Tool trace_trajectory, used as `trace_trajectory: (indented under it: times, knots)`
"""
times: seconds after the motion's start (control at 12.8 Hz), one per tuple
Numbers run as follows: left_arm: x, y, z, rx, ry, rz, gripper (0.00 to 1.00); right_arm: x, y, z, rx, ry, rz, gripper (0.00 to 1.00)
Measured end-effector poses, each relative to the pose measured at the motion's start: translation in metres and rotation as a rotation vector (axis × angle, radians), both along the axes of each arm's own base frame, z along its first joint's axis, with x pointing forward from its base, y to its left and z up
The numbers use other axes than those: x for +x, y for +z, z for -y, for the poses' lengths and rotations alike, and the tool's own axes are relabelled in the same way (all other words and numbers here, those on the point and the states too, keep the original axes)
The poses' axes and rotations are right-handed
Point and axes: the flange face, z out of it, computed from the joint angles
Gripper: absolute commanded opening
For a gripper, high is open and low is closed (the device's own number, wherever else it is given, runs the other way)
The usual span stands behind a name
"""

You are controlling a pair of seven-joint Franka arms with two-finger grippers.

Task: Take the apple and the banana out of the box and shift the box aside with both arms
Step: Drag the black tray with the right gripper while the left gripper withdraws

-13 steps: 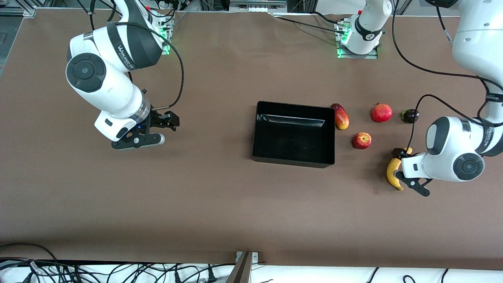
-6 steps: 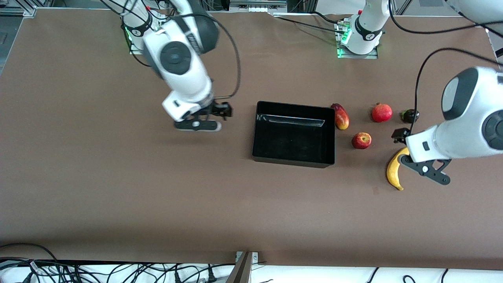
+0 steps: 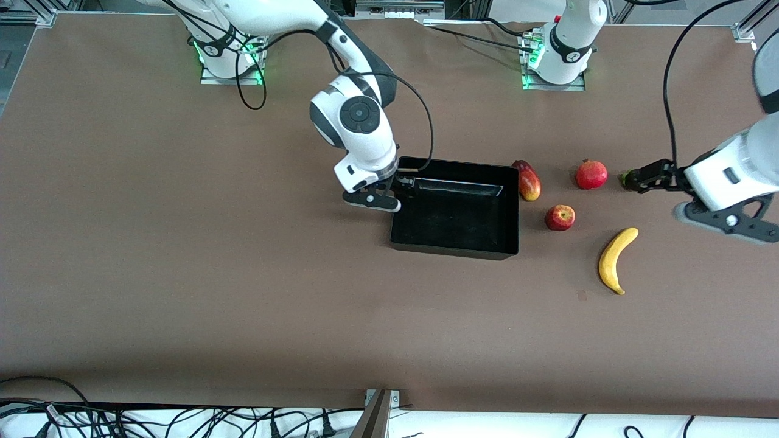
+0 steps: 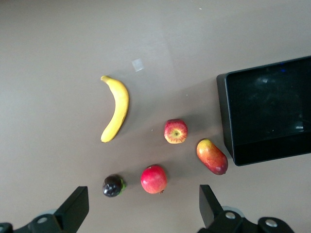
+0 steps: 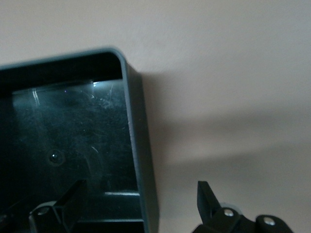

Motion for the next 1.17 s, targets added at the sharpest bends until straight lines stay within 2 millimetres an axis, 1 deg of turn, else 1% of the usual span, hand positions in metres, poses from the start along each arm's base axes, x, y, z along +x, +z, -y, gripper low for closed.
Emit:
trace_trajectory:
  times: [0.08,0.23,0.39,0.55,0.7,0.86,0.94,1.02,1.09,1.17]
  knots:
    - [-0.007,0.005,-0.006,-0.015,0.043,0.002,1.00,-0.004,-0.012,-0.006,0.005,-0.004,0.003,0.84]
    - [-0.023,0.009,-0.012,-0.020,0.132,0.033,1.00,-0.010,-0.032,-0.012,-0.006,0.009,0.002,0.50]
    - [-0.044,0.005,-0.010,-0.019,0.188,0.067,1.00,-0.015,-0.041,-0.016,-0.021,0.029,0.009,0.00]
    - [-0.060,-0.002,-0.006,-0.018,0.199,0.065,1.00,-0.014,-0.042,-0.015,-0.028,0.030,0.011,0.00]
    - [-0.064,-0.006,0.001,-0.017,0.191,0.058,1.00,-0.007,-0.042,-0.007,-0.053,0.031,0.006,0.00]
    - [-0.064,-0.008,0.007,-0.017,0.183,0.054,1.00,0.003,-0.034,0.005,-0.087,0.070,-0.011,0.00]
    - [-0.064,-0.007,0.008,-0.017,0.182,0.056,1.00,0.011,-0.025,0.015,-0.104,0.084,-0.020,0.00]
    - [-0.064,-0.006,0.008,-0.017,0.182,0.059,1.00,0.024,-0.010,0.030,-0.120,0.110,-0.027,0.00]
    - [-0.063,-0.004,0.008,-0.018,0.183,0.063,1.00,0.039,0.008,0.053,-0.139,0.142,-0.043,0.00]
    - [-0.062,-0.001,0.008,-0.019,0.183,0.069,1.00,0.058,0.031,0.084,-0.155,0.174,-0.059,0.00]
